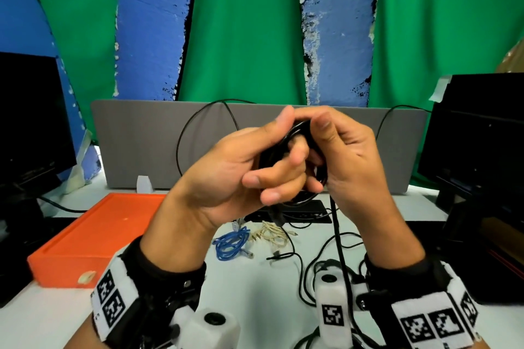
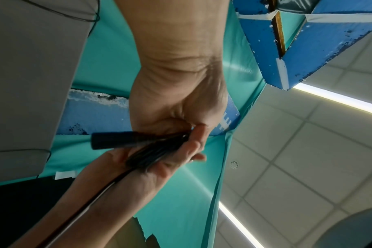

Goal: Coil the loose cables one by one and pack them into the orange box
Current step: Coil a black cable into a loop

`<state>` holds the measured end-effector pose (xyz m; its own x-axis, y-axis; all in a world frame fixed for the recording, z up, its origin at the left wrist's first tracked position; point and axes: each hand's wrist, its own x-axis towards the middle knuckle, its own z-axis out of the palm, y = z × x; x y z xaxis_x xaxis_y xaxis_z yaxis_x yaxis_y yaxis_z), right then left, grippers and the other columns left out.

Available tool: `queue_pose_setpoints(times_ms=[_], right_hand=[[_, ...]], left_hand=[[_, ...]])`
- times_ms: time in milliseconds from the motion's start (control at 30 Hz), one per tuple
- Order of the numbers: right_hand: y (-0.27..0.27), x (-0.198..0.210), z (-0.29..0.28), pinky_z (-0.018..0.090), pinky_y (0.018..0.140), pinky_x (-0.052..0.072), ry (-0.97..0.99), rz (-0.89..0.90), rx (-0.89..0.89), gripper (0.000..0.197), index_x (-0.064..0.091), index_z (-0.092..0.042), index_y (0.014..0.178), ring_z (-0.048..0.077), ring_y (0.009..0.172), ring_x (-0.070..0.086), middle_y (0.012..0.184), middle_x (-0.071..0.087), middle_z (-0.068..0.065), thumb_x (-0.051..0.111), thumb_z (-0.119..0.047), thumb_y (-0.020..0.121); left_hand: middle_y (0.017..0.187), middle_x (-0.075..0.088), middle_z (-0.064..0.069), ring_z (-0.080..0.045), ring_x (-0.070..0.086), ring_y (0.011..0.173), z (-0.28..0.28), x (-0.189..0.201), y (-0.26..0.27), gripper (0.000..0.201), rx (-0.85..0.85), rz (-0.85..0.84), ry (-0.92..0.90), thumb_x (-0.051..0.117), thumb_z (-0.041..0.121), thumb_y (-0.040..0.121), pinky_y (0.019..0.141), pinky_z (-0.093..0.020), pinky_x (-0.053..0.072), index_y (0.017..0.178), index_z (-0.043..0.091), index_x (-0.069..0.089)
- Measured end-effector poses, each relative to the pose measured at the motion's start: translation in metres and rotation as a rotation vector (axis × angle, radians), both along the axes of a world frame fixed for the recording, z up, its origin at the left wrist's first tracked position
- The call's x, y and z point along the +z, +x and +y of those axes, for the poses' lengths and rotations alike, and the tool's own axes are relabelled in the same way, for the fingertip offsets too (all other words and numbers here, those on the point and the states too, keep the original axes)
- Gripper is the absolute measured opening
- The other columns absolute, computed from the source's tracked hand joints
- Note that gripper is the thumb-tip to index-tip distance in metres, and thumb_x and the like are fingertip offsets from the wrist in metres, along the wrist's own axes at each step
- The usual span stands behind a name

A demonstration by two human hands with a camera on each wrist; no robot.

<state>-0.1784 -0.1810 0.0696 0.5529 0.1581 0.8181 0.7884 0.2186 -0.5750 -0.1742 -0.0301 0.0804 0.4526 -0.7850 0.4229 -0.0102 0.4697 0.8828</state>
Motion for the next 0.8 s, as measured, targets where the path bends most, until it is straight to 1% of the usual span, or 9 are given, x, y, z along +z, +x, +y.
queue_pose_setpoints(times_ms=[100, 167, 300, 367, 433, 500, 600, 733, 800], right_hand=[[0.009, -0.001, 0.005, 0.025, 0.046, 0.038, 0.015, 0.038, -0.119, 0.031, 0.074, -0.027, 0.107, 0.016, 0.054, 0.047, 0.081, 0.05, 0.042, 0.047, -0.04, 0.102], [0.015, -0.005, 0.008, 0.031, 0.051, 0.047, -0.066, 0.085, -0.21, 0.031, 0.068, -0.029, 0.116, 0.021, 0.061, 0.057, 0.088, 0.067, 0.023, 0.039, -0.035, 0.107], [0.017, -0.008, 0.003, 0.025, 0.035, 0.041, -0.363, 0.265, -0.245, 0.029, 0.056, -0.038, 0.128, 0.025, 0.038, 0.052, 0.064, 0.061, 0.0, 0.034, -0.036, 0.109], [0.017, -0.01, -0.004, 0.026, 0.038, 0.042, -0.599, 0.266, -0.214, 0.028, 0.05, -0.032, 0.134, 0.022, 0.039, 0.054, 0.065, 0.062, 0.001, 0.042, -0.033, 0.107], [0.013, -0.012, -0.005, 0.038, 0.043, 0.051, -0.858, 0.24, -0.154, 0.035, 0.046, -0.015, 0.135, 0.02, 0.044, 0.056, 0.068, 0.064, 0.002, 0.051, -0.03, 0.104], [0.008, -0.015, -0.002, 0.049, 0.053, 0.056, -0.984, 0.257, -0.108, 0.041, 0.041, -0.006, 0.136, 0.021, 0.047, 0.057, 0.071, 0.065, 0.005, 0.053, -0.028, 0.103], [0.005, -0.017, 0.006, 0.044, 0.056, 0.056, -1.055, 0.215, -0.124, 0.024, 0.047, -0.011, 0.121, 0.019, 0.046, 0.058, 0.069, 0.065, 0.008, 0.051, -0.028, 0.104], [0.006, -0.011, 0.005, 0.036, 0.059, 0.046, -0.977, 0.051, -0.285, 0.017, 0.068, -0.016, 0.099, 0.01, 0.054, 0.05, 0.067, 0.063, 0.001, 0.06, -0.031, 0.1], [0.006, -0.003, -0.008, 0.035, 0.064, 0.047, -0.835, 0.02, -0.332, 0.013, 0.074, -0.017, 0.088, 0.017, 0.061, 0.055, 0.07, 0.068, -0.002, 0.071, -0.029, 0.092]], left_hand=[[0.04, 0.034, 0.009, -0.007, 0.043, 0.042, -0.007, 0.002, 0.0, 0.038, 0.029, 0.122, -0.169, 0.035, 0.038, 0.102, 0.082, -0.028, 0.05, 0.076, 0.016, 0.052], [0.046, 0.043, 0.01, -0.006, 0.046, 0.046, -0.009, 0.002, 0.007, 0.038, 0.089, 0.182, -0.285, 0.031, 0.038, 0.104, 0.083, -0.026, 0.05, 0.079, 0.017, 0.049], [0.069, 0.057, 0.008, -0.006, 0.054, 0.059, -0.001, 0.003, 0.024, 0.035, 0.275, 0.213, -0.454, 0.03, 0.034, 0.107, 0.084, -0.026, 0.05, 0.084, 0.016, 0.05], [0.087, 0.068, 0.004, -0.01, 0.064, 0.074, 0.011, 0.005, 0.033, 0.029, 0.388, 0.188, -0.55, 0.033, 0.029, 0.106, 0.09, -0.029, 0.05, 0.088, 0.016, 0.051], [0.099, 0.074, -0.003, -0.019, 0.069, 0.089, 0.022, 0.007, 0.042, 0.027, 0.6, 0.051, -0.569, 0.032, 0.026, 0.107, 0.094, -0.032, 0.05, 0.09, 0.015, 0.05], [0.099, 0.076, -0.007, -0.026, 0.072, 0.093, 0.029, 0.008, 0.05, 0.029, 0.915, -0.189, -0.439, 0.028, 0.022, 0.108, 0.092, -0.035, 0.052, 0.092, 0.012, 0.05], [0.098, 0.075, -0.005, -0.021, 0.074, 0.086, 0.028, 0.003, 0.051, 0.027, 1.23, -0.583, -0.055, 0.028, 0.022, 0.109, 0.086, -0.03, 0.054, 0.098, 0.008, 0.05], [0.07, 0.065, 0.009, -0.005, 0.06, 0.062, 0.026, -0.006, 0.042, 0.028, 1.228, -1.058, 0.688, 0.039, 0.038, 0.103, 0.063, -0.031, 0.045, 0.08, 0.023, 0.045], [0.059, 0.053, 0.011, -0.006, 0.047, 0.053, 0.024, -0.006, 0.037, 0.038, 1.061, -1.042, 0.759, 0.04, 0.043, 0.102, 0.057, -0.029, 0.038, 0.072, 0.021, 0.047]])
